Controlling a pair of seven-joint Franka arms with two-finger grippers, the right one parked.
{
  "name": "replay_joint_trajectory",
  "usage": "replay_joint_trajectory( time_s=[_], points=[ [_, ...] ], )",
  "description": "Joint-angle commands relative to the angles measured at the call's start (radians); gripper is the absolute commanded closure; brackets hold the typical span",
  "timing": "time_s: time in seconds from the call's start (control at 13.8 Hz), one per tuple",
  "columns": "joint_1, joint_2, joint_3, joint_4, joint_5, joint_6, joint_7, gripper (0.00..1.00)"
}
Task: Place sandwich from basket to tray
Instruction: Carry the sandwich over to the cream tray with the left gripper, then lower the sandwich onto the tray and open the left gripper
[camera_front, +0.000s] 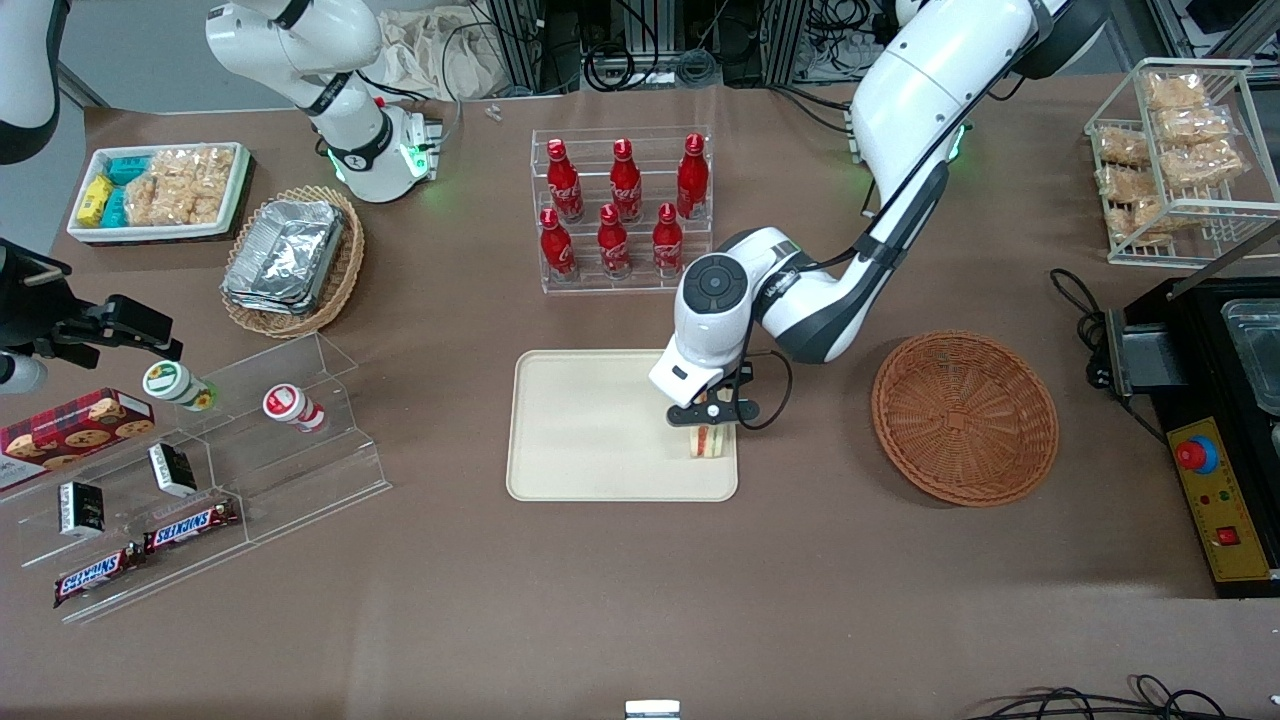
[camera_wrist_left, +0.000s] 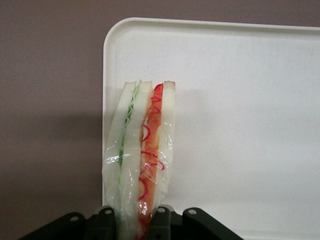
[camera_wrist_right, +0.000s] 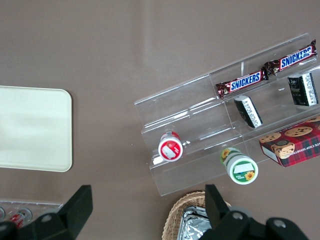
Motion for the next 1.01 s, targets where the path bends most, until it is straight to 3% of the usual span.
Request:
replay_joint_trajectory(
  time_s=[0.0,0.43,0.65,0.72,0.79,0.87,0.94],
  points=[
    [-0.028,0.034,0.005,0.019,0.036,0.017,-0.033,1.00],
    [-0.028,0.046,0.008,0.021,0.036,0.017,-0.056,1.00],
    [-0.028,0.047,0.008,0.027,0.037,0.015,-0.081,0.92],
    [-0.028,0.046,0.008,0.025,0.037,0.015,-0.088,0.82],
    [-0.028,0.046,0.008,0.027,0.037,0.015,-0.107,0.60],
    [-0.028,0.047,0.008,0.027,0.037,0.015,-0.116,0.01],
    [-0.029,0.049,0.008,0.025,0.037,0.012,-0.118,0.00]
  ],
)
